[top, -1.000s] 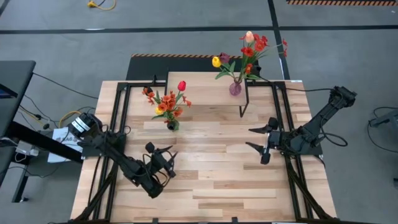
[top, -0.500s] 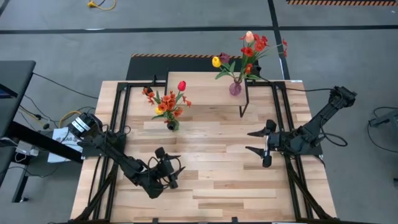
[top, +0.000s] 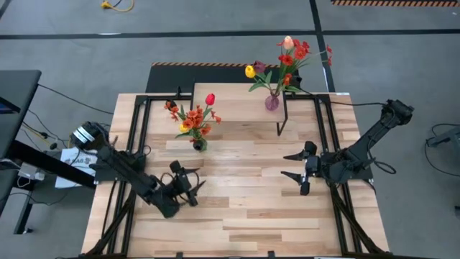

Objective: Pick and place flowers into a vace then onto a shelf
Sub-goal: Put the green vase on the shelf

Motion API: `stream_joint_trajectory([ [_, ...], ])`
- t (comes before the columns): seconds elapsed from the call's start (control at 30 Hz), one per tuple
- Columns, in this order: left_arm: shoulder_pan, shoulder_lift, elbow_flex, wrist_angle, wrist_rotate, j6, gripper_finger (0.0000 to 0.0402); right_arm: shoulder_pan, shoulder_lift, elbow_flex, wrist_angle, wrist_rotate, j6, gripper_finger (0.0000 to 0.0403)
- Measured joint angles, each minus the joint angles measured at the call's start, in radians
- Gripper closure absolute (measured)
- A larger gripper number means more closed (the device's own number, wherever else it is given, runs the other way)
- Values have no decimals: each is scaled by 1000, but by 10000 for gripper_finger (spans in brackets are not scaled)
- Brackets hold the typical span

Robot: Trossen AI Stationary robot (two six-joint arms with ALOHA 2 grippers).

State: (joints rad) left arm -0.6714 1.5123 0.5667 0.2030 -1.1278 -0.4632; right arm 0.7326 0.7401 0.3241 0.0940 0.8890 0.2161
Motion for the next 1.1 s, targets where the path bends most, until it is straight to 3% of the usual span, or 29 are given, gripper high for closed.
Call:
stream_joint_trajectory([
  [0.23, 53, -220, -251, 220, 125, 103, 158, -21, 81, 0, 11, 1, 55, 145],
  [0.33, 52, -250, -357, 428, 138, 132, 158, -42, 106, 0, 14, 1, 52, 145],
  [0.43, 56, -252, -388, 532, 136, 203, 158, -66, 118, 0, 18, 2, 46, 145],
  [0.73, 169, -252, -395, 506, 79, 218, 158, -134, 116, 0, 20, 2, 17, 145],
  [1.1, 318, -252, -403, 505, 119, 209, 158, -194, 116, 0, 24, 3, -42, 145],
])
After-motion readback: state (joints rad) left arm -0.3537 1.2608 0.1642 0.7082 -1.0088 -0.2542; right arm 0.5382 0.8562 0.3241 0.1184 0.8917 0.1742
